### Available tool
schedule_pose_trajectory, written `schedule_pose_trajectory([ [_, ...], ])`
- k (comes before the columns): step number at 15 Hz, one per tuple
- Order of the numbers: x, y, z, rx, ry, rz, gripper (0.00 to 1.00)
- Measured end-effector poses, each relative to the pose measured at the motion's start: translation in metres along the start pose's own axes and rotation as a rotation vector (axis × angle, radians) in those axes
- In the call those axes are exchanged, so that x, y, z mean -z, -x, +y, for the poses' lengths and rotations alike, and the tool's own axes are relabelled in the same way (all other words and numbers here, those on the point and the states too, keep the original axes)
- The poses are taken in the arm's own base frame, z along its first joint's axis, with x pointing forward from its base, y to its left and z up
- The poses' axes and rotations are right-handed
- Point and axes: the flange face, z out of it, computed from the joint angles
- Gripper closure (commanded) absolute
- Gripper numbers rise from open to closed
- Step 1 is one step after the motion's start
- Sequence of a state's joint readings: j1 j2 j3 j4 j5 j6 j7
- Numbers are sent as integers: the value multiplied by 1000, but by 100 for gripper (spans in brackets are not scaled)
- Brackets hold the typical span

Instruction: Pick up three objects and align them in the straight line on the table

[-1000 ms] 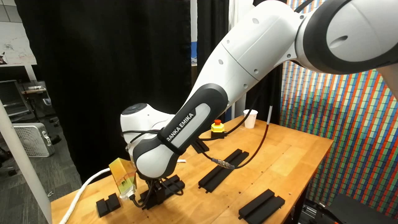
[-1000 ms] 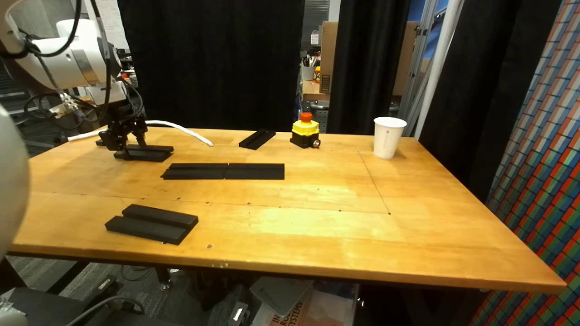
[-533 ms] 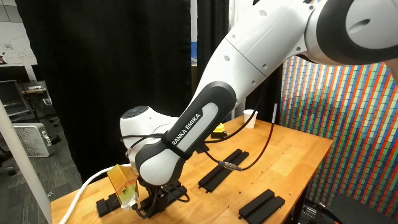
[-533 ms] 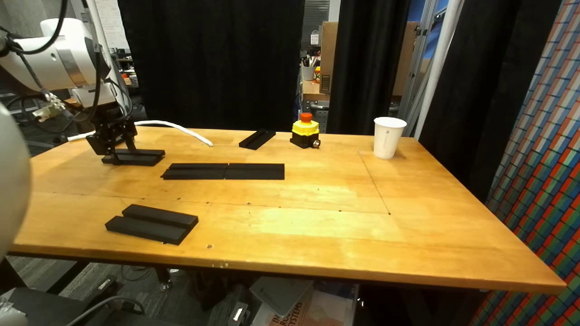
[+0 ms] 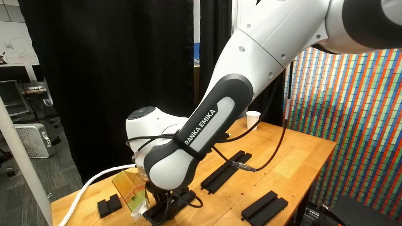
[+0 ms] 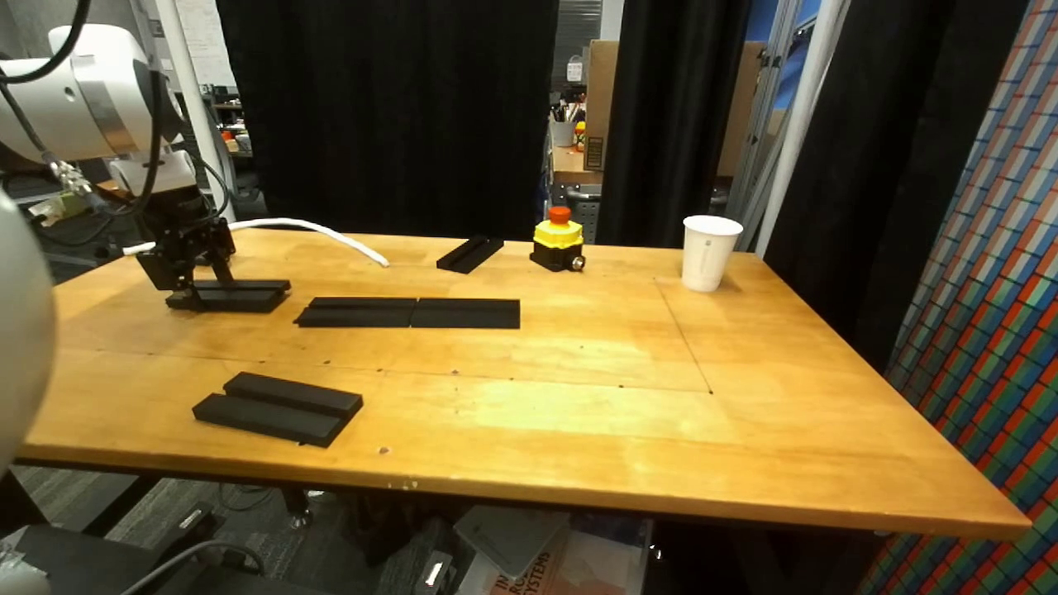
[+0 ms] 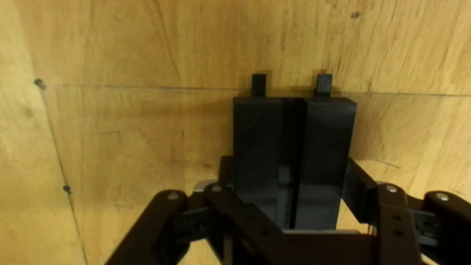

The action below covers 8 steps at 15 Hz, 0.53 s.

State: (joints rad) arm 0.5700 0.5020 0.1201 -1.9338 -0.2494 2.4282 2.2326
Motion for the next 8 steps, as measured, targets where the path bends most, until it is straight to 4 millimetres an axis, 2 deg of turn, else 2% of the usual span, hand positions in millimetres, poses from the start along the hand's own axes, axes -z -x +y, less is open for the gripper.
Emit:
schedule_pose_trajectory([
  [8,17,-22,18,24,11,-1,55],
])
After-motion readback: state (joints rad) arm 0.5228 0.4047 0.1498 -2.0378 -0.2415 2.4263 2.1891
